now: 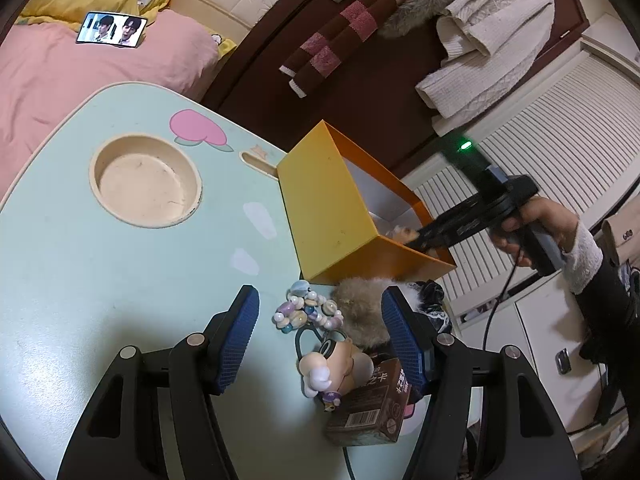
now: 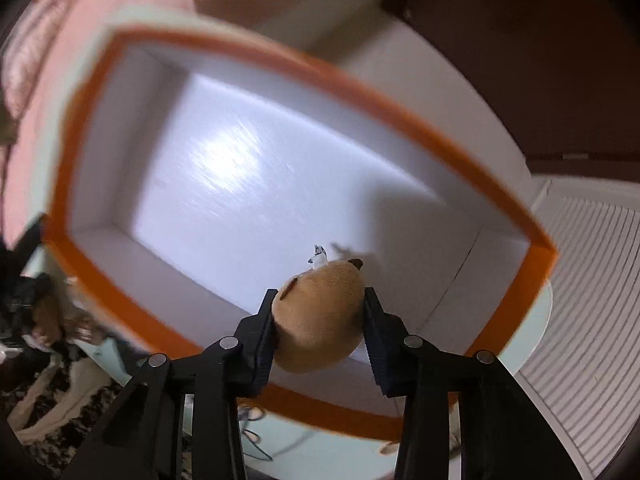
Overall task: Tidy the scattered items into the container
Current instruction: 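Grasp the brown plush bear in the orange box with the right tool, lift it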
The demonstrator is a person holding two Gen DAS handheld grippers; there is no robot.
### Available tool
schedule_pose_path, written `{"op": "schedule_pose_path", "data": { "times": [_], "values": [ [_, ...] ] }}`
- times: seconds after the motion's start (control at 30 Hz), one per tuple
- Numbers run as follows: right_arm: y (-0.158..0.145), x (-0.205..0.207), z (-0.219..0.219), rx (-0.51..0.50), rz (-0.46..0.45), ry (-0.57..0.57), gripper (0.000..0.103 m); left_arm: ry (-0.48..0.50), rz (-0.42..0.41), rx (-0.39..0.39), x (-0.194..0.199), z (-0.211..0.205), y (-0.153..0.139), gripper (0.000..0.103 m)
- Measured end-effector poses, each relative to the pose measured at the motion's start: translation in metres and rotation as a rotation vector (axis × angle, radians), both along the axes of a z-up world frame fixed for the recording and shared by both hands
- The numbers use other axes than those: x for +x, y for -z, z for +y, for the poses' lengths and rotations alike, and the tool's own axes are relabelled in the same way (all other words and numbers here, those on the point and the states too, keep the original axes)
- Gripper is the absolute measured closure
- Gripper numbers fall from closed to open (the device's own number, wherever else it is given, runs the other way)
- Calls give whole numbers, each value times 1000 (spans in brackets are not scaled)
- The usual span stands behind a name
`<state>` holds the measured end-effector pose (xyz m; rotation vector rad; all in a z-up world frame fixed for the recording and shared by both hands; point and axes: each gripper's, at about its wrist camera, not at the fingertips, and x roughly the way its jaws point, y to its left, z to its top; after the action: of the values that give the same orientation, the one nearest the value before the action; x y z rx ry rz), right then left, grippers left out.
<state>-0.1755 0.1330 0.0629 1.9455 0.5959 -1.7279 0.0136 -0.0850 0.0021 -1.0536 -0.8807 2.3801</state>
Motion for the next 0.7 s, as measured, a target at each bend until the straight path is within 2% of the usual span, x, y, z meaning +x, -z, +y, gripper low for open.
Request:
{"op": "schedule_pose_path", "data": {
  "times": [0.13, 0.2, 0.3, 0.47, 0.53, 0.6, 0.7],
  "values": [
    [-58, 23, 6, -194, 107, 21, 65, 3, -1, -8, 0, 1, 0, 39],
    [-74, 38, 13, -288, 112, 29, 64, 2, 0, -6, 0, 1, 0, 39],
    [-73, 74, 13, -391, 99, 36, 64, -4, 0, -1, -2, 0, 0, 39],
    [-32, 122, -11, -444, 82, 54, 63, -7, 7, -21, -1, 2, -1, 39],
    [-14, 133, -12, -447, 127, 54, 61, -5, 16, -33, -1, 3, -2, 39],
    [-11, 139, -6, -474, 198, 90, 41, -2, 23, -38, -2, 3, -3, 39],
    [-29, 138, 20, -597, 298, 162, 38, -3, 26, -32, -4, 2, -2, 39]
  ]
}}
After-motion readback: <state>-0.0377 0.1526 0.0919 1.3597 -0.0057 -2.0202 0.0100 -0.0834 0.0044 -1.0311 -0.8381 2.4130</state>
